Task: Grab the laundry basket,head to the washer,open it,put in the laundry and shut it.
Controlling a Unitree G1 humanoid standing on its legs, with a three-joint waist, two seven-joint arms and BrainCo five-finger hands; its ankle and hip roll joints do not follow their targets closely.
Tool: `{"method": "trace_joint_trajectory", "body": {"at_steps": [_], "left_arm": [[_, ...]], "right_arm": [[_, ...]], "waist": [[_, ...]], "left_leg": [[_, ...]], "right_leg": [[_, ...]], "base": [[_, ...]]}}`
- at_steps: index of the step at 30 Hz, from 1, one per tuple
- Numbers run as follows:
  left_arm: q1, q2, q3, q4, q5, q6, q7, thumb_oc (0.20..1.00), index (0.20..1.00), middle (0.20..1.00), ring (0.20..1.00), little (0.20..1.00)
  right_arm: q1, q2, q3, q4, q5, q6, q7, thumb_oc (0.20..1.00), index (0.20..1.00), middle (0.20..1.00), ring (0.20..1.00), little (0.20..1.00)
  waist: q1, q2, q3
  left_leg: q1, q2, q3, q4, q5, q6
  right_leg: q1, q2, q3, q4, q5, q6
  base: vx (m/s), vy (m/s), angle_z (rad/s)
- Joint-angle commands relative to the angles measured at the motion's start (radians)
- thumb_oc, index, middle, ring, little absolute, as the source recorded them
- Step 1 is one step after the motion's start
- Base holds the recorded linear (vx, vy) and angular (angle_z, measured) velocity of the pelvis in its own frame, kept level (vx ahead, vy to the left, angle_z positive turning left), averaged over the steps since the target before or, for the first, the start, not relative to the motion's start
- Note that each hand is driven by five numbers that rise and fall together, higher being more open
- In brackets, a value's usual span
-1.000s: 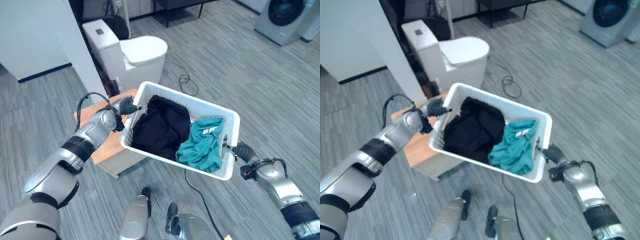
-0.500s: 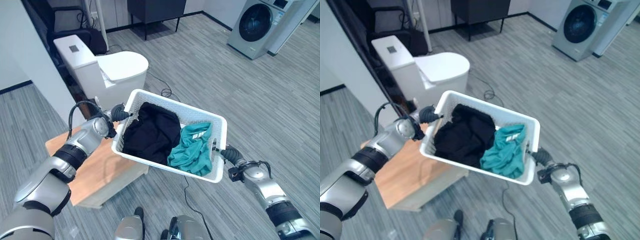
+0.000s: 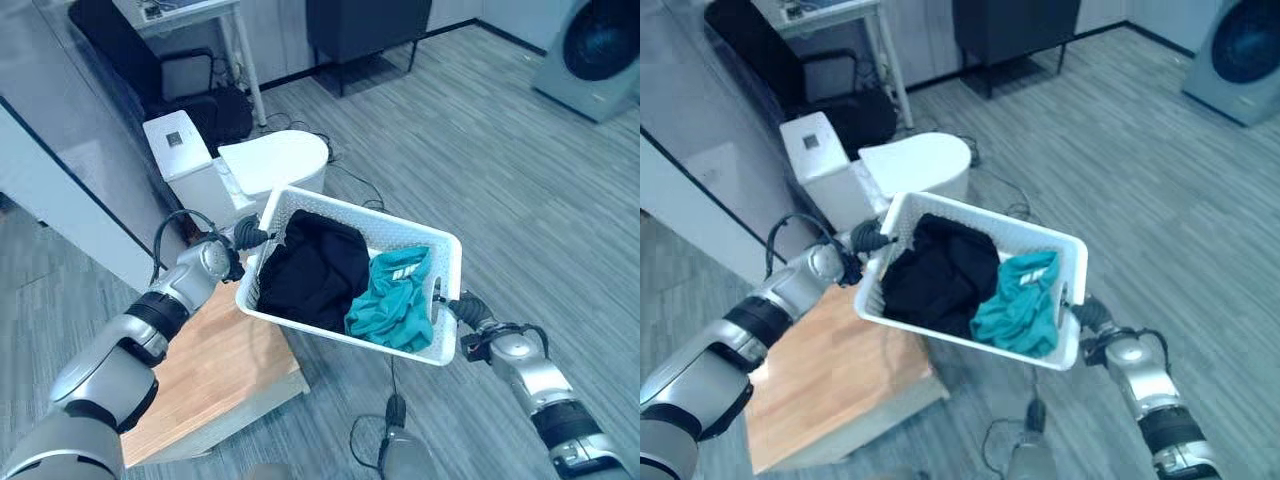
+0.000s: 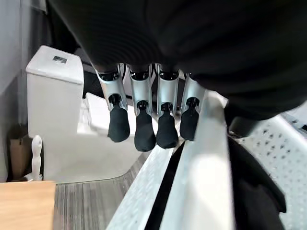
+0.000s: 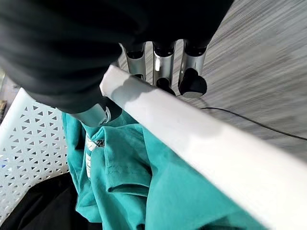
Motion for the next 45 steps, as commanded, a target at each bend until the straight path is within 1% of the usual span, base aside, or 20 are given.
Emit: {"method": "trace_joint_trajectory", "body": {"at_steps": [1, 6, 7, 9, 12, 13, 15, 16, 17, 18, 21, 25, 27, 29, 30, 32, 35, 38, 42, 45], "left_arm": [[-0.082, 0.084, 0.051, 0.015, -0.004, -0.043, 0.059, 0.200, 0.200, 0.200, 0.200, 0.200], [-0.048, 0.081, 0.066, 0.013, -0.015, -0.039, 0.054, 0.200, 0.200, 0.200, 0.200, 0.200], [-0.051, 0.083, 0.062, 0.004, -0.017, -0.031, 0.051, 0.200, 0.200, 0.200, 0.200, 0.200], [-0.056, 0.083, 0.078, -0.033, -0.032, -0.015, 0.051, 0.200, 0.200, 0.200, 0.200, 0.200], [-0.072, 0.073, 0.071, -0.036, -0.038, -0.006, 0.050, 0.200, 0.200, 0.200, 0.200, 0.200], [-0.072, 0.068, 0.074, -0.034, -0.037, -0.008, 0.051, 0.200, 0.200, 0.200, 0.200, 0.200], [-0.068, 0.064, 0.080, -0.038, -0.034, -0.011, 0.048, 0.200, 0.200, 0.200, 0.200, 0.200], [-0.076, 0.050, 0.081, -0.032, -0.031, -0.018, 0.050, 0.200, 0.200, 0.200, 0.200, 0.200], [-0.076, 0.048, 0.080, -0.030, -0.031, -0.019, 0.051, 0.200, 0.200, 0.200, 0.200, 0.200], [-0.073, 0.048, 0.080, 0.000, -0.029, -0.023, 0.050, 0.200, 0.200, 0.200, 0.200, 0.200], [-0.083, 0.058, 0.072, 0.025, -0.041, -0.027, 0.053, 0.200, 0.200, 0.200, 0.200, 0.200], [-0.088, 0.061, 0.067, 0.053, -0.064, -0.035, 0.059, 0.200, 0.200, 0.200, 0.200, 0.200], [-0.100, 0.070, 0.070, 0.049, -0.058, -0.039, 0.061, 0.200, 0.200, 0.200, 0.200, 0.200], [-0.103, 0.065, 0.068, 0.047, -0.050, -0.039, 0.062, 0.200, 0.200, 0.200, 0.200, 0.200], [-0.115, 0.067, 0.053, 0.037, -0.039, -0.052, 0.063, 0.200, 0.200, 0.200, 0.200, 0.200], [-0.138, 0.046, 0.029, 0.017, -0.026, -0.049, 0.063, 0.200, 0.200, 0.200, 0.200, 0.200], [-0.152, 0.032, 0.016, 0.000, -0.019, -0.049, 0.065, 0.200, 0.200, 0.200, 0.200, 0.200], [-0.170, 0.008, 0.002, -0.019, -0.018, -0.047, 0.065, 0.200, 0.200, 0.200, 0.200, 0.200], [-0.204, -0.068, -0.025, -0.015, -0.006, -0.055, 0.053, 0.200, 0.200, 0.200, 0.200, 0.200], [-0.197, -0.108, -0.014, -0.004, 0.003, -0.060, 0.064, 0.200, 0.200, 0.200, 0.200, 0.200]], "right_arm": [[-0.028, -0.031, -0.058, -0.078, 0.030, -0.083, 0.004, 0.200, 0.200, 0.200, 0.200, 0.200], [-0.001, -0.044, -0.058, -0.107, 0.041, -0.092, 0.001, 0.200, 0.200, 0.200, 0.200, 0.200], [0.003, -0.055, -0.060, -0.110, 0.047, -0.090, -0.006, 0.200, 0.200, 0.200, 0.200, 0.200], [0.016, -0.093, -0.086, -0.106, 0.059, -0.087, -0.039, 0.200, 0.200, 0.200, 0.200, 0.200], [0.013, -0.090, -0.087, -0.103, 0.068, -0.085, -0.050, 0.200, 0.200, 0.200, 0.200, 0.200], [0.008, -0.086, -0.079, -0.105, 0.069, -0.085, -0.048, 0.200, 0.200, 0.200, 0.200, 0.200], [0.010, -0.081, -0.077, -0.113, 0.070, -0.083, -0.044, 0.200, 0.200, 0.200, 0.200, 0.200], [0.026, -0.060, -0.078, -0.136, 0.069, -0.086, -0.039, 0.200, 0.200, 0.200, 0.200, 0.200], [0.028, -0.061, -0.080, -0.136, 0.069, -0.086, -0.039, 0.200, 0.200, 0.200, 0.200, 0.200], [0.014, -0.043, -0.066, -0.128, 0.069, -0.095, -0.039, 0.200, 0.200, 0.200, 0.200, 0.200], [0.002, -0.024, -0.047, -0.112, 0.072, -0.107, -0.036, 0.200, 0.200, 0.200, 0.200, 0.200], [-0.015, -0.005, -0.023, -0.095, 0.081, -0.110, -0.037, 0.200, 0.200, 0.200, 0.200, 0.200], [-0.003, -0.010, -0.041, -0.111, 0.085, -0.112, -0.039, 0.200, 0.200, 0.200, 0.200, 0.200], [0.008, -0.007, -0.049, -0.122, 0.084, -0.110, -0.037, 0.200, 0.200, 0.200, 0.200, 0.200], [0.021, -0.002, -0.060, -0.130, 0.078, -0.114, -0.031, 0.200, 0.200, 0.200, 0.200, 0.200], [0.022, 0.000, -0.070, -0.136, 0.061, -0.112, -0.031, 0.200, 0.200, 0.200, 0.200, 0.200], [0.009, -0.003, -0.077, -0.140, 0.039, -0.113, -0.034, 0.200, 0.200, 0.200, 0.200, 0.200], [0.005, -0.004, -0.097, -0.138, 0.019, -0.116, -0.042, 0.200, 0.200, 0.200, 0.200, 0.200], [0.050, -0.035, -0.160, -0.139, 0.031, -0.123, -0.067, 0.200, 0.200, 0.200, 0.200, 0.200], [0.079, -0.045, -0.178, -0.158, 0.040, -0.125, -0.067, 0.200, 0.200, 0.200, 0.200, 0.200]], "waist": [[-0.005, -0.084, -0.082], [-0.018, -0.062, -0.106], [-0.015, -0.068, -0.100], [0.000, -0.109, -0.049], [0.023, -0.110, -0.023], [0.031, -0.108, -0.020], [0.042, -0.106, -0.019], [0.061, -0.091, -0.028], [0.065, -0.095, -0.029], [0.109, -0.077, -0.034], [0.136, -0.068, -0.041], [0.141, -0.074, -0.043], [0.123, -0.081, -0.080], [0.128, -0.095, -0.096], [0.122, -0.125, -0.113], [0.101, -0.132, -0.111], [0.077, -0.108, -0.100], [0.031, -0.076, -0.086], [-0.071, -0.084, -0.069], [-0.106, -0.086, -0.067]], "left_leg": [[-0.066, -0.060, 0.009, 0.005, -0.009, 0.065], [-0.080, 0.053, 0.001, 0.063, 0.117, 0.029], [-0.121, 0.066, 0.001, 0.144, 0.165, 0.044], [-0.316, 0.073, 0.001, 0.574, 0.301, 0.109], [-0.423, 0.032, 0.020, 0.693, 0.270, 0.121], [-0.457, -0.034, 0.032, 0.701, 0.224, 0.124], [-0.502, -0.077, 0.050, 0.689, 0.203, 0.122], [-0.549, -0.071, 0.155, 0.475, 0.202, 0.111], [-0.541, -0.074, 0.161, 0.465, 0.204, 0.112], [-0.548, -0.111, 0.140, 0.267, 0.221, 0.108], [-0.536, -0.127, 0.060, 0.034, 0.308, 0.081], [-0.531, -0.116, 0.071, -0.022, 0.329, 0.074], [-0.505, -0.078, 0.187, -0.007, 0.345, 0.095], [-0.505, -0.087, 0.211, 0.021, 0.331, 0.104], [-0.480, -0.123, 0.233, 0.051, 0.279, 0.136], [-0.439, -0.136, 0.268, 0.069, 0.226, 0.173], [-0.392, -0.115, 0.273, 0.066, 0.201, 0.192], [-0.298, -0.115, 0.256, 0.037, 0.164, 0.211], [-0.180, -0.149, 0.183, 0.035, 0.083, 0.179], [-0.109, -0.153, 0.160, 0.036, 0.017, 0.158]], "right_leg": [[0.046, -0.097, 0.084, -0.058, -0.045, 0.150], [0.067, -0.006, 0.050, 0.001, -0.132, 0.100], [0.090, 0.010, 0.044, 0.000, -0.149, 0.077], [0.177, 0.069, 0.056, -0.021, -0.186, -0.010], [0.208, 0.093, 0.073, -0.027, -0.188, -0.031], [0.216, 0.101, 0.079, -0.032, -0.190, -0.030], [0.231, 0.109, 0.082, -0.038, -0.194, -0.028], [0.269, 0.138, 0.061, -0.048, -0.234, -0.022], [0.270, 0.133, 0.065, -0.048, -0.235, -0.021], [0.310, 0.156, 0.081, -0.045, -0.266, -0.015], [0.370, 0.179, 0.103, -0.046, -0.311, -0.013], [0.417, 0.176, 0.122, -0.033, -0.358, -0.013], [0.451, 0.163, 0.110, -0.023, -0.379, 0.001], [0.458, 0.145, 0.111, -0.006, -0.372, 0.016], [0.443, 0.109, 0.111, 0.124, -0.291, 0.061], [0.380, 0.086, 0.109, 0.321, -0.135, 0.124], [0.305, 0.077, 0.103, 0.499, -0.053, 0.149], [0.179, 0.047, 0.054, 0.609, -0.082, 0.131], [0.048, 0.059, 0.053, 0.289, -0.184, 0.088], [-0.013, 0.023, 0.070, 0.046, -0.130, 0.100]], "base": [[0.22, -0.358, 0.22], [0.17, -0.338, 0.28], [0.12, -0.568, 0.20], [0.11, -0.701, -0.06], [0.07, -0.225, -0.14], [0.11, -0.057, -0.08], [0.20, -0.084, -0.24], [0.23, -0.069, -0.13], [0.50, -0.026, -0.25], [0.38, 0.062, -0.31], [0.40, 0.027, -0.91], [0.38, 0.056, -0.43], [0.50, 0.136, -0.07], [0.42, 0.129, -0.03], [0.66, 0.230, -0.74], [0.45, 0.195, 0.15], [0.30, 0.141, 0.40], [0.38, 0.105, 0.26], [0.45, -0.064, 0.73], [0.41, -0.143, 0.52]]}}
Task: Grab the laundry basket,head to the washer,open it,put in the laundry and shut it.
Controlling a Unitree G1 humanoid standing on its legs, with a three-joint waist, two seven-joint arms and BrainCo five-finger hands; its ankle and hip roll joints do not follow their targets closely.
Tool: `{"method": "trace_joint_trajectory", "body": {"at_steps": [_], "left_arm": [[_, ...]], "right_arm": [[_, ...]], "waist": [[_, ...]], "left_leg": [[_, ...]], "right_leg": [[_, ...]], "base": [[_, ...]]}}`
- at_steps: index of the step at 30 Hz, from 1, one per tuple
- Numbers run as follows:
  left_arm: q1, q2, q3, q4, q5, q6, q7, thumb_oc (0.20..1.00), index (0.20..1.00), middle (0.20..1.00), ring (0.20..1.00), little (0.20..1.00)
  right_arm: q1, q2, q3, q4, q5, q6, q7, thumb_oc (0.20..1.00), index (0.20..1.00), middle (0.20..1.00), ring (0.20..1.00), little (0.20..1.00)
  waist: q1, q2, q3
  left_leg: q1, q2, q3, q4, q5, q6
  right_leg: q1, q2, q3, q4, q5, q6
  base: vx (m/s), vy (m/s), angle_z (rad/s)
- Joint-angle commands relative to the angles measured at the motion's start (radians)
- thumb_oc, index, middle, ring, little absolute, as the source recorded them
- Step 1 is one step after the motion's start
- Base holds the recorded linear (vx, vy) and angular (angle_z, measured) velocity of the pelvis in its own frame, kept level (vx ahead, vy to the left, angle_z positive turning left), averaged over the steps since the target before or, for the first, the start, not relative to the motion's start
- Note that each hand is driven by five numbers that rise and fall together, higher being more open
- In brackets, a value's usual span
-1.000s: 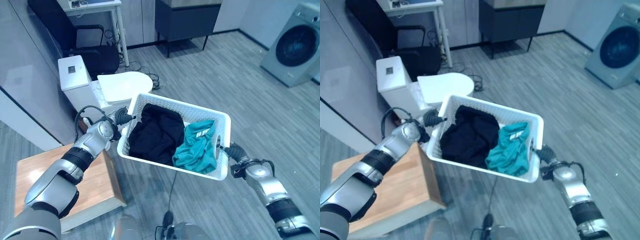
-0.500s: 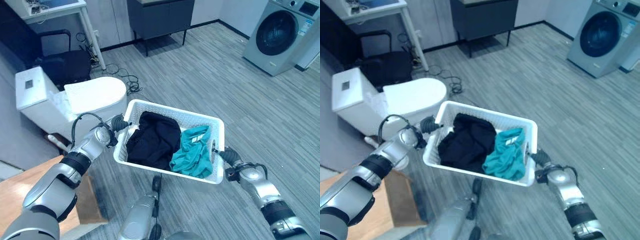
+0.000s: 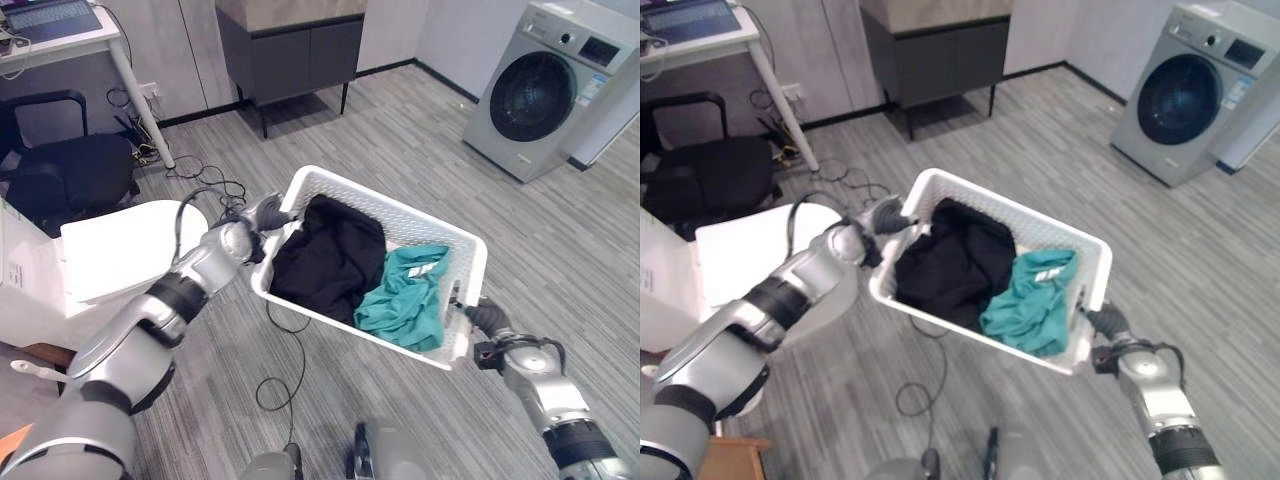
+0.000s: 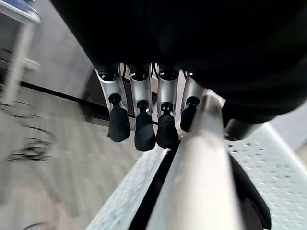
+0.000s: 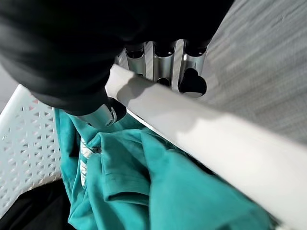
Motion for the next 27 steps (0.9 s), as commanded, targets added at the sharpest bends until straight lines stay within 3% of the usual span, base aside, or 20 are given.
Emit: {"method": "trace_joint_trajectory", "body": {"at_steps": [1, 3, 4, 5, 7, 8, 9, 10, 12, 13, 14, 16, 17, 18, 19, 21, 22, 24, 25, 27], "left_arm": [[-0.071, -0.023, 0.065, 0.019, 0.037, -0.064, 0.042, 0.200, 0.200, 0.200, 0.200, 0.200], [-0.059, -0.017, 0.070, 0.024, 0.045, -0.065, 0.040, 0.200, 0.200, 0.200, 0.200, 0.200], [-0.039, -0.005, 0.082, 0.031, 0.056, -0.063, 0.039, 0.200, 0.200, 0.200, 0.200, 0.200], [-0.038, -0.004, 0.082, 0.031, 0.056, -0.063, 0.038, 0.200, 0.200, 0.200, 0.200, 0.200], [-0.029, 0.008, 0.085, 0.023, 0.058, -0.062, 0.030, 0.200, 0.200, 0.200, 0.200, 0.200], [-0.027, 0.016, 0.091, 0.018, 0.058, -0.065, 0.027, 0.200, 0.200, 0.200, 0.200, 0.200], [-0.031, 0.020, 0.089, 0.012, 0.057, -0.069, 0.026, 0.200, 0.200, 0.200, 0.200, 0.200], [-0.031, 0.020, 0.090, 0.012, 0.058, -0.069, 0.026, 0.200, 0.200, 0.200, 0.200, 0.200], [-0.039, 0.019, 0.079, 0.010, 0.043, -0.073, 0.026, 0.200, 0.200, 0.200, 0.200, 0.200], [-0.052, 0.048, 0.078, -0.009, 0.031, -0.050, 0.033, 0.200, 0.200, 0.200, 0.200, 0.200], [-0.052, 0.050, 0.078, -0.011, 0.030, -0.049, 0.032, 0.200, 0.200, 0.200, 0.200, 0.200], [-0.060, 0.066, 0.078, -0.027, 0.017, -0.040, 0.031, 0.200, 0.200, 0.200, 0.200, 0.200], [-0.058, 0.059, 0.078, -0.030, 0.003, -0.037, 0.033, 0.200, 0.200, 0.200, 0.200, 0.200], [-0.059, 0.058, 0.077, -0.030, 0.003, -0.036, 0.033, 0.200, 0.200, 0.200, 0.200, 0.200], [-0.061, 0.054, 0.078, -0.029, -0.004, -0.033, 0.029, 0.200, 0.200, 0.200, 0.200, 0.200], [-0.055, 0.045, 0.086, -0.032, -0.005, -0.033, 0.027, 0.200, 0.200, 0.200, 0.200, 0.200], [-0.049, 0.043, 0.093, -0.033, -0.002, -0.043, 0.027, 0.200, 0.200, 0.200, 0.200, 0.200], [-0.053, 0.037, 0.087, -0.019, 0.004, -0.055, 0.030, 0.200, 0.200, 0.200, 0.200, 0.200], [-0.062, 0.038, 0.086, -0.008, 0.008, -0.062, 0.031, 0.200, 0.200, 0.200, 0.200, 0.200], [-0.069, 0.034, 0.079, -0.007, 0.008, -0.068, 0.031, 0.200, 0.200, 0.200, 0.200, 0.200]], "right_arm": [[-0.080, -0.027, -0.041, -0.054, 0.021, -0.110, -0.015, 0.200, 0.200, 0.200, 0.200, 0.200], [-0.074, -0.030, -0.043, -0.062, 0.016, -0.108, -0.010, 0.200, 0.200, 0.200, 0.200, 0.200], [-0.075, -0.023, -0.042, -0.060, 0.006, -0.106, -0.008, 0.200, 0.200, 0.200, 0.200, 0.200], [-0.075, -0.022, -0.042, -0.061, 0.006, -0.106, -0.008, 0.200, 0.200, 0.200, 0.200, 0.200], [-0.070, -0.024, -0.041, -0.069, -0.004, -0.103, -0.004, 0.200, 0.200, 0.200, 0.200, 0.200], [-0.072, -0.025, -0.041, -0.068, -0.010, -0.098, -0.004, 0.200, 0.200, 0.200, 0.200, 0.200], [-0.072, -0.038, -0.046, -0.069, -0.014, -0.093, -0.002, 0.200, 0.200, 0.200, 0.200, 0.200], [-0.072, -0.038, -0.046, -0.069, -0.014, -0.093, -0.002, 0.200, 0.200, 0.200, 0.200, 0.200], [-0.064, -0.063, -0.067, -0.068, 0.000, -0.101, -0.027, 0.200, 0.200, 0.200, 0.200, 0.200], [-0.079, -0.066, -0.064, -0.069, 0.025, -0.111, -0.046, 0.200, 0.200, 0.200, 0.200, 0.200], [-0.081, -0.065, -0.063, -0.068, 0.025, -0.112, -0.047, 0.200, 0.200, 0.200, 0.200, 0.200], [-0.086, -0.071, -0.060, -0.077, 0.030, -0.110, -0.054, 0.200, 0.200, 0.200, 0.200, 0.200], [-0.082, -0.078, -0.060, -0.075, 0.028, -0.111, -0.063, 0.200, 0.200, 0.200, 0.200, 0.200], [-0.082, -0.077, -0.061, -0.076, 0.028, -0.110, -0.063, 0.200, 0.200, 0.200, 0.200, 0.200], [-0.077, -0.079, -0.065, -0.074, 0.034, -0.108, -0.066, 0.200, 0.200, 0.200, 0.200, 0.200], [-0.067, -0.080, -0.069, -0.079, 0.034, -0.105, -0.061, 0.200, 0.200, 0.200, 0.200, 0.200], [-0.057, -0.084, -0.075, -0.085, 0.026, -0.108, -0.053, 0.200, 0.200, 0.200, 0.200, 0.200], [-0.060, -0.091, -0.073, -0.077, 0.019, -0.117, -0.052, 0.200, 0.200, 0.200, 0.200, 0.200], [-0.064, -0.098, -0.075, -0.070, 0.018, -0.126, -0.050, 0.200, 0.200, 0.200, 0.200, 0.200], [-0.081, -0.098, -0.069, -0.057, 0.010, -0.131, -0.053, 0.200, 0.200, 0.200, 0.200, 0.200]], "waist": [[-0.014, -0.001, -0.063], [-0.022, 0.006, -0.059], [-0.023, 0.007, -0.069], [-0.025, 0.009, -0.068], [-0.018, 0.011, -0.094], [-0.021, 0.012, -0.110], [-0.033, 0.019, -0.137], [-0.036, 0.016, -0.140], [-0.046, 0.031, -0.146], [-0.031, 0.019, -0.144], [-0.032, 0.022, -0.142], [-0.009, 0.001, -0.118], [0.019, -0.027, -0.089], [0.020, -0.025, -0.089], [0.032, -0.026, -0.077], [0.052, -0.023, -0.072], [0.070, -0.009, -0.071], [0.097, -0.004, -0.071], [0.119, 0.007, -0.077], [0.132, 0.011, -0.075]], "left_leg": [[-0.067, 0.003, 0.031, 0.074, -0.021, -0.132], [-0.020, 0.017, 0.039, 0.078, -0.056, -0.143], [0.033, 0.027, 0.068, 0.078, -0.088, -0.155], [0.036, 0.030, 0.068, 0.075, -0.088, -0.156], [0.086, 0.044, 0.102, 0.074, -0.104, -0.176], [0.109, 0.057, 0.109, 0.081, -0.094, -0.190], [0.108, 0.102, 0.103, 0.147, -0.039, -0.220], [0.102, 0.099, 0.099, 0.147, -0.034, -0.221], [0.029, 0.200, 0.079, 0.381, 0.184, -0.262], [-0.065, 0.257, 0.040, 0.646, 0.321, -0.258], [-0.071, 0.262, 0.036, 0.657, 0.317, -0.260], [-0.175, 0.248, -0.031, 0.847, 0.333, -0.223], [-0.289, 0.233, -0.049, 0.908, 0.297, -0.189], [-0.293, 0.235, -0.051, 0.915, 0.293, -0.188], [-0.347, 0.216, -0.056, 0.887, 0.256, -0.177], [-0.409, 0.170, -0.046, 0.753, 0.246, -0.178], [-0.438, 0.156, -0.015, 0.542, 0.235, -0.190], [-0.445, 0.117, 0.011, 0.282, 0.239, -0.193], [-0.451, 0.083, 0.000, 0.098, 0.285, -0.203], [-0.466, 0.063, 0.005, 0.019, 0.306, -0.213]], "right_leg": [[0.136, -0.043, -0.010, -0.242, 0.179, 0.082], [0.098, -0.082, -0.062, -0.335, 0.207, 0.101], [0.090, -0.103, -0.138, -0.382, 0.226, 0.111], [0.093, -0.101, -0.140, -0.385, 0.226, 0.112], [0.128, -0.112, -0.240, -0.389, 0.235, 0.111], [0.141, -0.110, -0.255, -0.369, 0.257, 0.107], [0.162, -0.082, -0.230, -0.342, 0.275, 0.088], [0.158, -0.086, -0.232, -0.344, 0.278, 0.086], [0.196, -0.023, -0.196, -0.299, 0.250, 0.029], [0.252, 0.030, -0.195, -0.287, 0.198, -0.046], [0.251, 0.034, -0.197, -0.285, 0.197, -0.049], [0.296, 0.064, -0.159, -0.276, 0.164, -0.091], [0.352, 0.079, -0.115, -0.264, 0.132, -0.111], [0.350, 0.080, -0.116, -0.262, 0.130, -0.111], [0.371, 0.085, -0.095, -0.255, 0.113, -0.111], [0.401, 0.094, -0.063, -0.245, 0.086, -0.106], [0.444, 0.110, -0.049, -0.240, 0.050, -0.091], [0.484, 0.119, -0.029, -0.237, 0.012, -0.078], [0.523, 0.139, -0.008, -0.249, -0.007, -0.067], [0.562, 0.145, 0.008, -0.257, -0.031, -0.060]], "base": [[0.47, -0.184, 0.25], [0.47, -0.192, 0.21], [0.36, -0.143, -0.01], [0.42, -0.170, -0.07], [0.40, -0.173, -0.04], [0.65, -0.299, 0.12], [0.47, -0.230, 0.01], [0.45, -0.274, -0.14], [0.37, -0.420, -0.19], [0.34, -0.466, -0.22], [0.33, -0.434, -0.29], [0.29, -0.295, -0.68], [0.30, -0.264, -0.70], [0.32, -0.176, -0.55], [0.22, -0.001, -0.50], [0.43, 0.039, -0.52], [0.58, 0.105, -0.47], [0.60, 0.113, -0.61], [0.44, 0.067, -0.61], [0.48, 0.076, -0.61]]}}
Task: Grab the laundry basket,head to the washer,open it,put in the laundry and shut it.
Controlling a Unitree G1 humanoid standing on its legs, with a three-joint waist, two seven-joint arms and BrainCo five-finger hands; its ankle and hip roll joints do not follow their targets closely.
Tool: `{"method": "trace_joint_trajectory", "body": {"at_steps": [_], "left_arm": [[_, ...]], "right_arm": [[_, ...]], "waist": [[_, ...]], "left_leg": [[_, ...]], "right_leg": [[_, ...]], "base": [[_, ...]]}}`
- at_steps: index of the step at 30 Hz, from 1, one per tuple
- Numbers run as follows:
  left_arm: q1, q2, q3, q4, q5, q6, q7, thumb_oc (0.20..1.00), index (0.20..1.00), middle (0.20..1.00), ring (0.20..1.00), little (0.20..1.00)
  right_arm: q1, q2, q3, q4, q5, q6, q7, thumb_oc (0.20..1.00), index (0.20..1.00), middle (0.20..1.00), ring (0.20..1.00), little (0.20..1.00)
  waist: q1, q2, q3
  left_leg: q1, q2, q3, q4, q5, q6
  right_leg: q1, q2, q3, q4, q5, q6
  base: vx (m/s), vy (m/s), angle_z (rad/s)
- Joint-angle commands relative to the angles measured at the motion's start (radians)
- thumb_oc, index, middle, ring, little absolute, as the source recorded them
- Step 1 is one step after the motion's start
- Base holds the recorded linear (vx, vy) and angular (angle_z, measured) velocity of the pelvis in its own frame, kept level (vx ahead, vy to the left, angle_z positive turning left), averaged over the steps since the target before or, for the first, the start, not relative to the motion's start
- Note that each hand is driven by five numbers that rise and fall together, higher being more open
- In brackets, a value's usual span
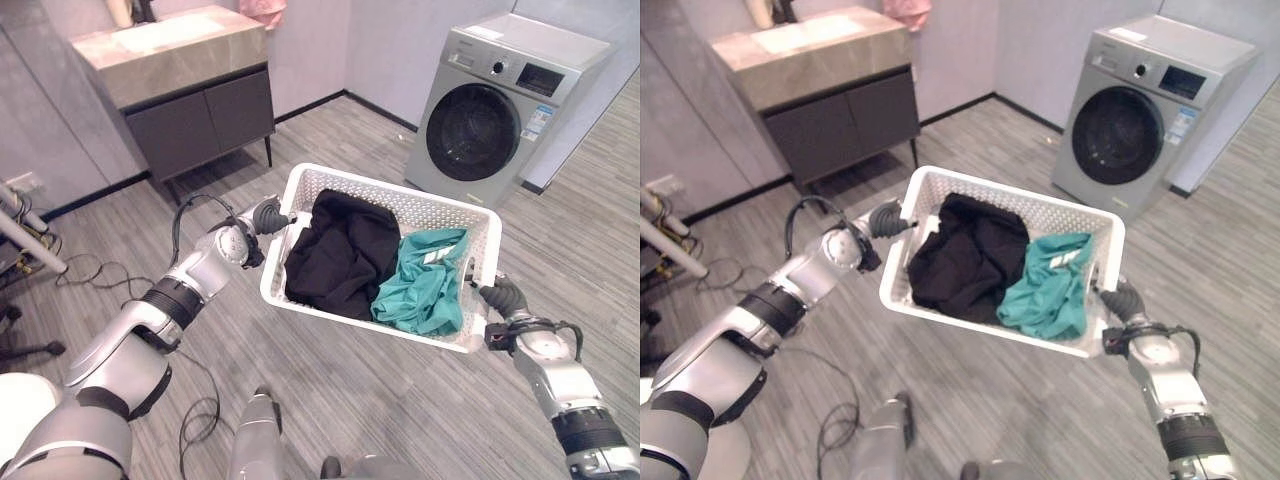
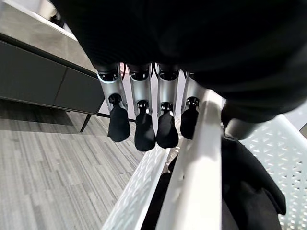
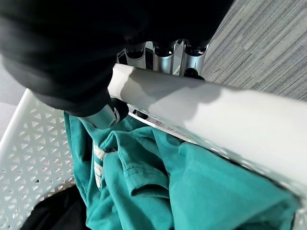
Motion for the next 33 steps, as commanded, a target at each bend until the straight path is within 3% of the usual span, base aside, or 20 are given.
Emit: {"method": "trace_joint_trajectory", "body": {"at_steps": [1, 4, 6, 7, 8, 11, 13, 14, 15, 17, 18, 19, 20, 22, 26, 29, 31, 33], "left_arm": [[-0.126, 0.009, 0.045, -0.013, 0.009, -0.055, 0.044, 0.200, 0.200, 0.200, 0.200, 0.200], [-0.144, 0.013, 0.029, -0.013, 0.014, -0.060, 0.040, 0.200, 0.200, 0.200, 0.200, 0.200], [-0.153, 0.019, 0.014, -0.003, 0.013, -0.062, 0.040, 0.200, 0.200, 0.200, 0.200, 0.200], [-0.156, 0.029, 0.011, 0.006, 0.009, -0.066, 0.043, 0.200, 0.200, 0.200, 0.200, 0.200], [-0.160, 0.030, 0.004, 0.013, 0.005, -0.068, 0.048, 0.200, 0.200, 0.200, 0.200, 0.200], [-0.164, 0.044, -0.011, 0.016, 0.005, -0.064, 0.046, 0.200, 0.200, 0.200, 0.200, 0.200], [-0.170, 0.055, -0.017, 0.018, 0.001, -0.060, 0.047, 0.200, 0.200, 0.200, 0.200, 0.200], [-0.175, 0.052, -0.022, 0.019, -0.006, -0.059, 0.046, 0.200, 0.200, 0.200, 0.200, 0.200], [-0.176, 0.047, -0.025, 0.022, -0.013, -0.057, 0.046, 0.200, 0.200, 0.200, 0.200, 0.200], [-0.184, 0.049, -0.023, 0.023, -0.030, -0.062, 0.044, 0.200, 0.200, 0.200, 0.200, 0.200], [-0.184, 0.050, -0.023, 0.023, -0.030, -0.062, 0.044, 0.200, 0.200, 0.200, 0.200, 0.200], [-0.194, 0.057, -0.023, 0.017, -0.035, -0.064, 0.040, 0.200, 0.200, 0.200, 0.200, 0.200], [-0.196, 0.055, -0.018, 0.017, -0.034, -0.066, 0.041, 0.200, 0.200, 0.200, 0.200, 0.200], [-0.199, 0.049, -0.010, 0.020, -0.032, -0.069, 0.046, 0.200, 0.200, 0.200, 0.200, 0.200], [-0.194, 0.055, 0.014, 0.035, -0.019, -0.077, 0.061, 0.200, 0.200, 0.200, 0.200, 0.200], [-0.191, 0.057, 0.007, 0.052, -0.004, -0.079, 0.064, 0.200, 0.200, 0.200, 0.200, 0.200], [-0.205, 0.059, -0.010, 0.059, 0.005, -0.082, 0.060, 0.200, 0.200, 0.200, 0.200, 0.200], [-0.209, 0.052, -0.008, 0.074, 0.002, -0.084, 0.063, 0.200, 0.200, 0.200, 0.200, 0.200]], "right_arm": [[-0.060, -0.089, -0.079, -0.040, 0.008, -0.113, -0.013, 0.200, 0.200, 0.200, 0.200, 0.200], [-0.095, -0.090, -0.068, -0.016, 0.006, -0.107, -0.008, 0.200, 0.200, 0.200, 0.200, 0.200], [-0.110, -0.082, -0.051, -0.011, 0.002, -0.108, -0.001, 0.200, 0.200, 0.200, 0.200, 0.200], [-0.108, -0.070, -0.050, -0.007, 0.004, -0.109, 0.004, 0.200, 0.200, 0.200, 0.200, 0.200], [-0.108, -0.051, -0.039, 0.000, -0.004, -0.107, 0.006, 0.200, 0.200, 0.200, 0.200, 0.200], [-0.128, -0.034, -0.029, 0.011, -0.037, -0.089, 0.010, 0.200, 0.200, 0.200, 0.200, 0.200], [-0.152, -0.035, -0.025, 0.040, -0.056, -0.090, 0.004, 0.200, 0.200, 0.200, 0.200, 0.200], [-0.160, -0.044, -0.025, 0.056, -0.060, -0.086, 0.001, 0.200, 0.200, 0.200, 0.200, 0.200], [-0.170, -0.056, -0.026, 0.077, -0.064, -0.083, -0.003, 0.200, 0.200, 0.200, 0.200, 0.200], [-0.203, -0.081, -0.038, 0.117, -0.056, -0.081, -0.017, 0.200, 0.200, 0.200, 0.200, 0.200], [-0.207, -0.082, -0.036, 0.120, -0.055, -0.082, -0.017, 0.200, 0.200, 0.200, 0.200, 0.200], [-0.214, -0.105, -0.042, 0.121, -0.051, -0.084, -0.021, 0.200, 0.200, 0.200, 0.200, 0.200], [-0.214, -0.114, -0.047, 0.119, -0.050, -0.084, -0.024, 0.200, 0.200, 0.200, 0.200, 0.200], [-0.213, -0.120, -0.052, 0.119, -0.046, -0.085, -0.026, 0.200, 0.200, 0.200, 0.200, 0.200], [-0.194, -0.134, -0.066, 0.096, -0.067, -0.075, -0.012, 0.200, 0.200, 0.200, 0.200, 0.200], [-0.179, -0.132, -0.077, 0.092, -0.067, -0.071, -0.002, 0.200, 0.200, 0.200, 0.200, 0.200], [-0.148, -0.151, -0.104, 0.089, -0.073, -0.061, 0.007, 0.200, 0.200, 0.200, 0.200, 0.200], [-0.147, -0.158, -0.109, 0.093, -0.066, -0.066, 0.008, 0.200, 0.200, 0.200, 0.200, 0.200]], "waist": [[0.069, -0.002, -0.071], [0.074, 0.005, -0.113], [0.082, -0.006, -0.125], [0.083, -0.017, -0.130], [0.081, -0.030, -0.129], [0.059, -0.006, -0.116], [0.044, 0.019, -0.112], [0.036, 0.024, -0.108], [0.028, 0.022, -0.105], [0.014, 0.010, -0.103], [0.012, 0.013, -0.102], [0.004, 0.003, -0.103], [-0.002, -0.006, -0.104], [-0.008, -0.004, -0.105], [-0.039, 0.013, -0.098], [-0.053, 0.012, -0.099], [-0.072, 0.000, -0.124], [-0.079, 0.007, -0.151]], "left_leg": [[0.121, -0.020, 0.018, -0.095, 0.129, -0.022], [0.178, -0.016, 0.025, -0.121, 0.147, 0.002], [0.194, -0.033, 0.008, -0.107, 0.139, 0.015], [0.212, -0.044, 0.009, -0.102, 0.120, 0.028], [0.234, -0.056, 0.031, -0.090, 0.099, 0.050], [0.320, -0.041, 0.089, -0.089, 0.038, 0.085], [0.379, -0.039, 0.110, -0.104, 0.011, 0.102], [0.396, -0.041, 0.108, -0.107, 0.003, 0.104], [0.409, -0.046, 0.105, -0.101, -0.009, 0.103], [0.444, -0.046, 0.108, -0.088, -0.041, 0.087], [0.446, -0.042, 0.105, -0.086, -0.045, 0.085], [0.469, -0.043, 0.087, -0.077, -0.079, 0.067], [0.476, -0.048, 0.078, -0.073, -0.093, 0.061], [0.491, -0.039, 0.069, -0.067, -0.118, 0.053], [0.574, -0.023, 0.038, -0.066, -0.197, 0.041], [0.615, -0.010, 0.027, -0.036, -0.245, 0.026], [0.648, 0.008, 0.005, -0.033, -0.262, 0.001], [0.666, 0.053, 0.002, -0.011, -0.213, -0.026]], "right_leg": [[-0.082, -0.083, 0.062, 0.046, -0.007, 0.150], [-0.041, -0.083, 0.087, 0.086, -0.063, 0.157], [-0.039, -0.086, 0.102, 0.138, -0.064, 0.164], [-0.054, -0.092, 0.102, 0.213, -0.037, 0.187], [-0.085, -0.112, 0.096, 0.315, 0.038, 0.226], [-0.209, -0.204, 0.007, 0.613, 0.227, 0.296], [-0.265, -0.276, -0.092, 0.744, 0.224, 0.300], [-0.291, -0.288, -0.116, 0.758, 0.210, 0.291], [-0.316, -0.284, -0.129, 0.738, 0.194, 0.283], [-0.362, -0.293, -0.142, 0.576, 0.160, 0.273], [-0.355, -0.288, -0.146, 0.567, 0.161, 0.272], [-0.379, -0.297, -0.127, 0.394, 0.131, 0.252], [-0.390, -0.300, -0.099, 0.309, 0.134, 0.251], [-0.398, -0.297, -0.062, 0.213, 0.154, 0.256], [-0.484, -0.344, 0.063, 0.003, 0.251, 0.305], [-0.492, -0.375, 0.061, -0.056, 0.287, 0.326], [-0.468, -0.372, 0.099, -0.043, 0.307, 0.337], [-0.454, -0.350, 0.098, -0.021, 0.316, 0.337]], "base": [[0.39, 0.065, -0.72], [0.45, 0.125, -0.42], [0.42, 0.104, -0.10], [0.46, 0.152, -0.20], [0.39, 0.173, -0.28], [0.29, 0.207, -0.23], [0.32, 0.213, 0.07], [0.32, 0.124, 0.09], [0.41, 0.036, 0.18], [0.36, -0.047, 0.42], [0.29, -0.153, 0.45], [0.25, -0.188, 0.36], [0.35, -0.266, 0.32], [0.20, -0.148, 0.35], [0.33, -0.196, 0.20], [0.41, -0.283, 0.11], [0.50, -0.421, 0.40], [0.37, -0.365, 0.53]]}}
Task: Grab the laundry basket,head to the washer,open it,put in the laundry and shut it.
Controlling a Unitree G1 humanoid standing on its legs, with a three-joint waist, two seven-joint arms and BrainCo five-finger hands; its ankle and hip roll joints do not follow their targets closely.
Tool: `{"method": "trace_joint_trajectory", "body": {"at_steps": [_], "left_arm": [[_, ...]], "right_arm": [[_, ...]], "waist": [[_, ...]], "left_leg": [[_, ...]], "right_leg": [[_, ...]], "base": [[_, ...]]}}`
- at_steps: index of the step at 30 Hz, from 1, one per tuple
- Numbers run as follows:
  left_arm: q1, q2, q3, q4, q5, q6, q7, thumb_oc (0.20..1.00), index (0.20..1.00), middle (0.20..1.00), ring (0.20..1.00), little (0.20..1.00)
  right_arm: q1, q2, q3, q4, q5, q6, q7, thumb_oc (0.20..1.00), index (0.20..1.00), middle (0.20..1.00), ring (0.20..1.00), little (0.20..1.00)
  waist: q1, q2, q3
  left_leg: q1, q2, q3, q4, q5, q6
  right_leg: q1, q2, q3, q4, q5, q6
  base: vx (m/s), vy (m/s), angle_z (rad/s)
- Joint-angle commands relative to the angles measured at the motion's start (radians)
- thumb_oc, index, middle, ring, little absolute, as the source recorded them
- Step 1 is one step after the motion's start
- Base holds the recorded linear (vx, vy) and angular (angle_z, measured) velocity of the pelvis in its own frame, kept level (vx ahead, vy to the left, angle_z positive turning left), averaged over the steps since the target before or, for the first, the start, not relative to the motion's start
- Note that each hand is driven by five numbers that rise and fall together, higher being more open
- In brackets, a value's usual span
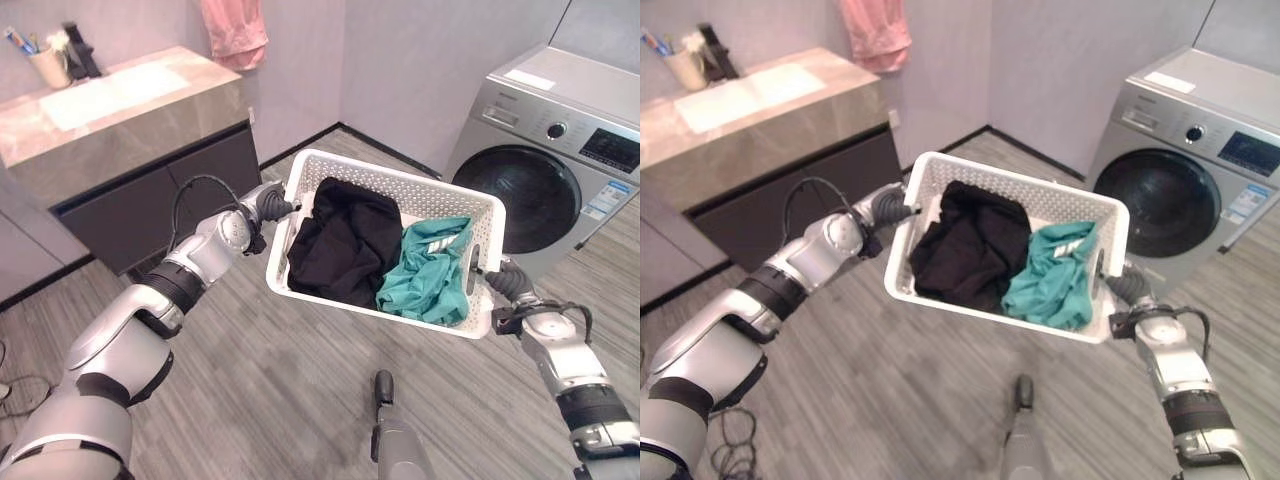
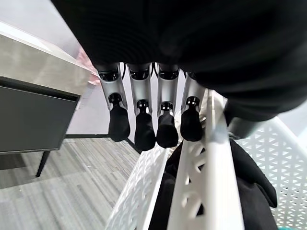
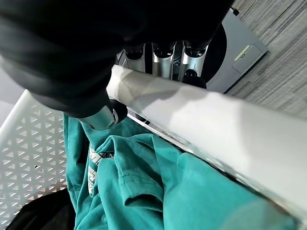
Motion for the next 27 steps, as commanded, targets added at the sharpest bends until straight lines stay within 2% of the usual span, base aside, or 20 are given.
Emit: {"method": "trace_joint_trajectory", "body": {"at_steps": [1, 3, 4, 5, 6, 7, 8, 9, 10, 11, 12, 13, 16, 19, 22, 23, 24, 26, 27], "left_arm": [[-0.089, 0.059, 0.059, 0.025, 0.011, -0.056, 0.075, 0.200, 0.200, 0.200, 0.200, 0.200], [-0.090, 0.068, 0.059, 0.028, -0.001, -0.054, 0.079, 0.200, 0.200, 0.200, 0.200, 0.200], [-0.090, 0.068, 0.060, 0.027, -0.001, -0.054, 0.079, 0.200, 0.200, 0.200, 0.200, 0.200], [-0.092, 0.077, 0.056, 0.030, -0.006, -0.049, 0.077, 0.200, 0.200, 0.200, 0.200, 0.200], [-0.102, 0.098, 0.053, 0.024, -0.016, -0.041, 0.077, 0.200, 0.200, 0.200, 0.200, 0.200], [-0.113, 0.114, 0.052, 0.017, -0.025, -0.033, 0.077, 0.200, 0.200, 0.200, 0.200, 0.200], [-0.122, 0.142, 0.057, 0.005, -0.035, -0.024, 0.078, 0.200, 0.200, 0.200, 0.200, 0.200], [-0.130, 0.150, 0.058, 0.002, -0.042, -0.021, 0.081, 0.200, 0.200, 0.200, 0.200, 0.200], [-0.132, 0.152, 0.057, 0.002, -0.044, -0.020, 0.082, 0.200, 0.200, 0.200, 0.200, 0.200], [-0.137, 0.156, 0.058, -0.003, -0.053, -0.017, 0.082, 0.200, 0.200, 0.200, 0.200, 0.200], [-0.141, 0.167, 0.068, -0.015, -0.057, -0.010, 0.079, 0.200, 0.200, 0.200, 0.200, 0.200], [-0.127, 0.167, 0.078, -0.017, -0.056, -0.016, 0.077, 0.200, 0.200, 0.200, 0.200, 0.200], [-0.127, 0.146, 0.073, -0.005, -0.049, -0.022, 0.080, 0.200, 0.200, 0.200, 0.200, 0.200], [-0.139, 0.128, 0.061, 0.020, -0.046, -0.033, 0.080, 0.200, 0.200, 0.200, 0.200, 0.200], [-0.160, 0.122, 0.038, 0.037, -0.057, -0.048, 0.077, 0.200, 0.200, 0.200, 0.200, 0.200], [-0.167, 0.115, 0.026, 0.043, -0.058, -0.057, 0.075, 0.200, 0.200, 0.200, 0.200, 0.200], [-0.173, 0.108, 0.016, 0.047, -0.056, -0.059, 0.070, 0.200, 0.200, 0.200, 0.200, 0.200], [-0.178, 0.108, 0.008, 0.052, -0.050, -0.065, 0.074, 0.200, 0.200, 0.200, 0.200, 0.200], [-0.191, 0.112, -0.009, 0.058, -0.048, -0.068, 0.067, 0.200, 0.200, 0.200, 0.200, 0.200]], "right_arm": [[-0.032, -0.125, -0.098, -0.015, -0.018, -0.060, -0.027, 0.200, 0.200, 0.200, 0.200, 0.200], [-0.033, -0.144, -0.093, -0.015, -0.009, -0.071, -0.034, 0.200, 0.200, 0.200, 0.200, 0.200], [-0.034, -0.145, -0.092, -0.014, -0.009, -0.071, -0.034, 0.200, 0.200, 0.200, 0.200, 0.200], [-0.042, -0.152, -0.090, -0.018, -0.003, -0.075, -0.039, 0.200, 0.200, 0.200, 0.200, 0.200], [-0.054, -0.161, -0.086, -0.017, 0.003, -0.078, -0.045, 0.200, 0.200, 0.200, 0.200, 0.200], [-0.066, -0.171, -0.080, -0.011, 0.006, -0.077, -0.049, 0.200, 0.200, 0.200, 0.200, 0.200], [-0.086, -0.182, -0.068, 0.002, 0.011, -0.078, -0.060, 0.200, 0.200, 0.200, 0.200, 0.200], [-0.098, -0.181, -0.062, 0.006, 0.014, -0.077, -0.068, 0.200, 0.200, 0.200, 0.200, 0.200], [-0.103, -0.181, -0.060, 0.008, 0.016, -0.077, -0.069, 0.200, 0.200, 0.200, 0.200, 0.200], [-0.113, -0.178, -0.051, 0.013, 0.016, -0.076, -0.074, 0.200, 0.200, 0.200, 0.200, 0.200], [-0.124, -0.172, -0.037, 0.010, 0.007, -0.066, -0.068, 0.200, 0.200, 0.200, 0.200, 0.200], [-0.122, -0.159, -0.028, 0.007, 0.000, -0.060, -0.055, 0.200, 0.200, 0.200, 0.200, 0.200], [-0.127, -0.136, -0.012, 0.021, 0.004, -0.062, -0.055, 0.200, 0.200, 0.200, 0.200, 0.200], [-0.148, -0.134, 0.001, 0.052, 0.018, -0.074, -0.064, 0.200, 0.200, 0.200, 0.200, 0.200], [-0.182, -0.158, 0.014, 0.114, 0.017, -0.083, -0.069, 0.200, 0.200, 0.200, 0.200, 0.200], [-0.190, -0.176, 0.015, 0.145, 0.012, -0.087, -0.069, 0.200, 0.200, 0.200, 0.200, 0.200], [-0.192, -0.194, 0.008, 0.166, 0.010, -0.090, -0.068, 0.200, 0.200, 0.200, 0.200, 0.200], [-0.191, -0.198, -0.002, 0.181, 0.014, -0.094, -0.073, 0.200, 0.200, 0.200, 0.200, 0.200], [-0.189, -0.198, -0.001, 0.198, 0.006, -0.096, -0.066, 0.200, 0.200, 0.200, 0.200, 0.200]], "waist": [[0.018, 0.031, -0.106], [0.010, 0.038, -0.114], [0.009, 0.041, -0.114], [0.016, 0.038, -0.116], [0.022, 0.031, -0.109], [0.028, 0.023, -0.102], [0.049, -0.001, -0.085], [0.058, 0.000, -0.078], [0.059, -0.003, -0.069], [0.076, -0.002, -0.059], [0.105, -0.004, -0.034], [0.126, -0.007, -0.028], [0.155, -0.004, -0.019], [0.178, 0.007, -0.018], [0.188, 0.013, -0.035], [0.180, 0.017, -0.054], [0.172, 0.019, -0.069], [0.174, 0.021, -0.074], [0.176, 0.023, -0.084]], "left_leg": [[-0.154, 0.179, -0.001, 0.106, 0.045, 0.016], [-0.174, 0.234, -0.020, 0.177, 0.158, 0.006], [-0.176, 0.239, -0.023, 0.179, 0.159, 0.002], [-0.198, 0.263, -0.021, 0.261, 0.241, 0.003], [-0.256, 0.284, -0.033, 0.379, 0.292, 0.014], [-0.298, 0.293, -0.046, 0.493, 0.317, 0.028], [-0.365, 0.319, -0.032, 0.656, 0.388, 0.041], [-0.388, 0.346, -0.021, 0.715, 0.386, 0.035], [-0.399, 0.353, -0.014, 0.727, 0.395, 0.043], [-0.426, 0.370, -0.003, 0.774, 0.383, 0.030], [-0.507, 0.312, 0.021, 0.820, 0.340, 0.038], [-0.588, 0.258, 0.048, 0.812, 0.321, 0.029], [-0.678, 0.197, 0.085, 0.727, 0.312, 0.020], [-0.709, 0.120, 0.075, 0.561, 0.311, 0.017], [-0.655, 0.104, 0.060, 0.348, 0.289, 0.023], [-0.596, 0.097, 0.068, 0.259, 0.257, 0.038], [-0.554, 0.096, 0.076, 0.211, 0.239, 0.048], [-0.525, 0.085, 0.065, 0.191, 0.242, 0.053], [-0.474, 0.061, 0.050, 0.145, 0.200, 0.077]], "right_leg": [[0.020, -0.012, 0.020, 0.024, 0.056, 0.106], [0.033, 0.040, 0.017, 0.061, 0.021, 0.074], [0.032, 0.044, 0.014, 0.064, 0.019, 0.070], [0.053, 0.060, 0.005, 0.065, 0.001, 0.050], [0.081, 0.078, -0.013, 0.061, -0.019, 0.022], [0.108, 0.098, -0.016, 0.059, -0.035, -0.004], [0.154, 0.116, -0.022, 0.048, -0.056, -0.046], [0.180, 0.127, -0.031, 0.044, -0.077, -0.054], [0.176, 0.129, -0.035, 0.045, -0.066, -0.064], [0.205, 0.139, -0.037, 0.042, -0.088, -0.068], [0.232, 0.153, -0.026, 0.041, -0.092, -0.080], [0.256, 0.152, -0.026, 0.038, -0.101, -0.077], [0.290, 0.161, -0.023, 0.041, -0.122, -0.076], [0.319, 0.170, -0.018, 0.042, -0.142, -0.065], [0.344, 0.166, -0.024, 0.039, -0.168, -0.044], [0.354, 0.167, -0.029, 0.043, -0.187, -0.035], [0.358, 0.168, -0.034, 0.051, -0.201, -0.029], [0.364, 0.165, -0.028, 0.079, -0.213, -0.027], [0.349, 0.166, -0.031, 0.169, -0.220, -0.011]], "base": [[0.32, -0.385, 0.32], [0.22, -0.329, -0.06], [0.19, -0.321, -0.41], [0.17, -0.360, -0.29], [0.24, -0.516, -0.10], [0.29, -0.704, -0.02], [0.33, -0.627, -0.11], [0.19, -0.482, -0.22], [0.15, -0.236, -0.54], [0.12, -0.252, -0.52], [0.30, -0.290, -0.44], [0.26, -0.206, -0.05], [0.21, -0.028, -0.63], [0.19, 0.088, -0.18], [0.24, 0.142, -0.28], [0.34, 0.189, -0.32], [0.25, 0.145, -0.24], [0.20, 0.129, -0.02], [0.27, 0.176, 0.04]]}}
